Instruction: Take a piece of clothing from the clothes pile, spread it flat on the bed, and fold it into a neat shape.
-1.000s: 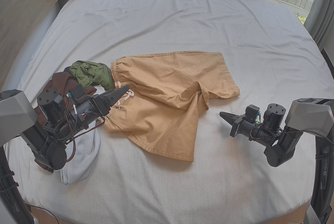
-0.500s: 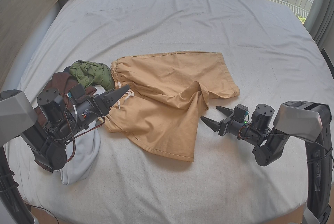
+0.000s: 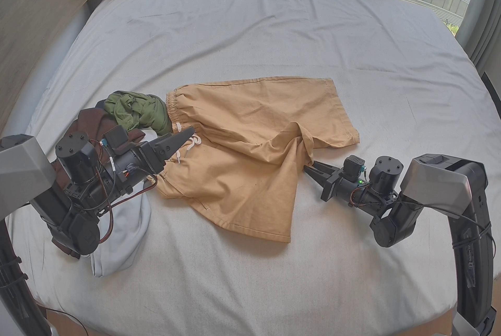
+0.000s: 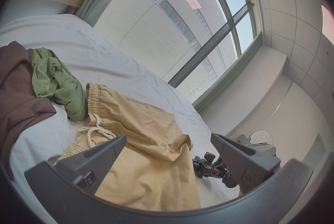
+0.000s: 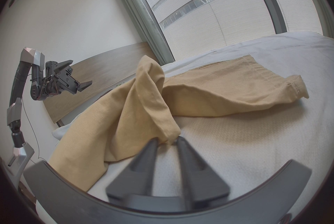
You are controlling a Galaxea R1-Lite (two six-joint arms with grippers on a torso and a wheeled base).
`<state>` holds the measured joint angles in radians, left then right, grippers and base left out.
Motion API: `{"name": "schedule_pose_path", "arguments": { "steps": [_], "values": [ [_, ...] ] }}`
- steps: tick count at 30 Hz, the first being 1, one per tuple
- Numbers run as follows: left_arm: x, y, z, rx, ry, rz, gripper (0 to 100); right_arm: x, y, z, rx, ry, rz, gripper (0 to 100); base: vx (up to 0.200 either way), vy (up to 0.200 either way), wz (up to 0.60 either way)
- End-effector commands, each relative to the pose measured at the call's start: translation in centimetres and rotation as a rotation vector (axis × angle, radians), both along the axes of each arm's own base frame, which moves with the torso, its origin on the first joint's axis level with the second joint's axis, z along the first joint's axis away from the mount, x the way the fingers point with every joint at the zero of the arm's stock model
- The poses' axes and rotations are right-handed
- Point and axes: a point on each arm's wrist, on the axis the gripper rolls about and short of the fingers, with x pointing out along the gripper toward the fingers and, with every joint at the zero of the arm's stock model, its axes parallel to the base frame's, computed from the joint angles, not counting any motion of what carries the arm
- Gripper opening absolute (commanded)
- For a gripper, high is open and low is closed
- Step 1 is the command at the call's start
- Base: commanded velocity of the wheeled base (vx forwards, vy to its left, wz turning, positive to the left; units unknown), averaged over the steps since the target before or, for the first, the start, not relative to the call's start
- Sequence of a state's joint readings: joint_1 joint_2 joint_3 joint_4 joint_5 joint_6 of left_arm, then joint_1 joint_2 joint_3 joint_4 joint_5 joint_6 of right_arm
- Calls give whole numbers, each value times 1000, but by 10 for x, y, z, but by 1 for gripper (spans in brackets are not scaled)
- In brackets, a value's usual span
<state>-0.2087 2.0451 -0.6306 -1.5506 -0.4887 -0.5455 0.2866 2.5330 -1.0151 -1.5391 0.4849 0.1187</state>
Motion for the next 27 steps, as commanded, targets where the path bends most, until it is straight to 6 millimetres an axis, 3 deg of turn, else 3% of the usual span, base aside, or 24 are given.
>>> {"name": "schedule_pose_path", "arguments": {
  "steps": [1, 12, 23, 27],
  "values": [
    [0, 0, 0, 0, 0, -1, 100, 1, 1, -2, 1, 0, 3, 0, 0, 0, 0],
    [0, 0, 1, -1, -2, -1, 100, -1, 1, 1, 0, -4, 5, 0, 0, 0, 0],
    [0, 0, 1, -2, -4, 1, 100, -32, -14, 21, -31, 36, -12, 0, 0, 0, 0],
    [0, 0, 1, -1, -3, 1, 100, -31, -19, 20, -33, 41, -23, 0, 0, 0, 0]
  ]
}}
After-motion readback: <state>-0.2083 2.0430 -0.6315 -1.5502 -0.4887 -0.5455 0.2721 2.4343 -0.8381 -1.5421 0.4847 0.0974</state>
